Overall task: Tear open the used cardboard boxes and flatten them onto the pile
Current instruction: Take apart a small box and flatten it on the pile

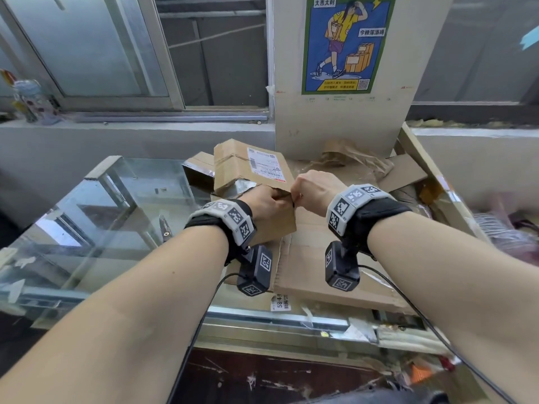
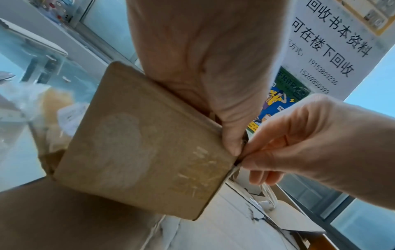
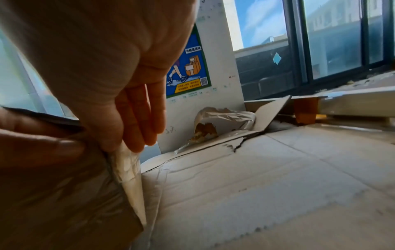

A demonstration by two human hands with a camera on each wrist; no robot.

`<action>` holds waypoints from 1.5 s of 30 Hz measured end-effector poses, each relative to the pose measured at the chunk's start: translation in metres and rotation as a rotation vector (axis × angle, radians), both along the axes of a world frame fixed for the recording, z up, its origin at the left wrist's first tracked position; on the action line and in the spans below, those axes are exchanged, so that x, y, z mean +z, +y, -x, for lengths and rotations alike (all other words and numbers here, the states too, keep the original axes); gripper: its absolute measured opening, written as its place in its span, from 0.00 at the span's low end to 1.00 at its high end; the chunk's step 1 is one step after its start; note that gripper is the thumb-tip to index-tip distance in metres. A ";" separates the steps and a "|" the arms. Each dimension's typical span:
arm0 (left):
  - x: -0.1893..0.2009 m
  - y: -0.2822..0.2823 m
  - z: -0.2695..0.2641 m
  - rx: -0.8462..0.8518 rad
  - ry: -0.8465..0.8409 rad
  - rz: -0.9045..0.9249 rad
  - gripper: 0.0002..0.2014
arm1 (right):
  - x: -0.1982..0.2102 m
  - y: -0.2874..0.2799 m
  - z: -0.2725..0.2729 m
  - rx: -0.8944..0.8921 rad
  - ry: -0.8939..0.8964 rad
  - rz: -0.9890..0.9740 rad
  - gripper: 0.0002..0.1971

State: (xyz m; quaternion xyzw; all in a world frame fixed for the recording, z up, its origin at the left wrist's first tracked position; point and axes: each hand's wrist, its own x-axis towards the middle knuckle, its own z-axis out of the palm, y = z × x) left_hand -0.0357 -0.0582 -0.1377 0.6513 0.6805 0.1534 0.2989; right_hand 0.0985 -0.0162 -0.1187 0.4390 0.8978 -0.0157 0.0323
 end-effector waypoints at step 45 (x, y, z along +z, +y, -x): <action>-0.062 0.018 -0.009 0.179 0.179 0.086 0.20 | -0.075 -0.006 -0.022 0.074 0.202 0.132 0.15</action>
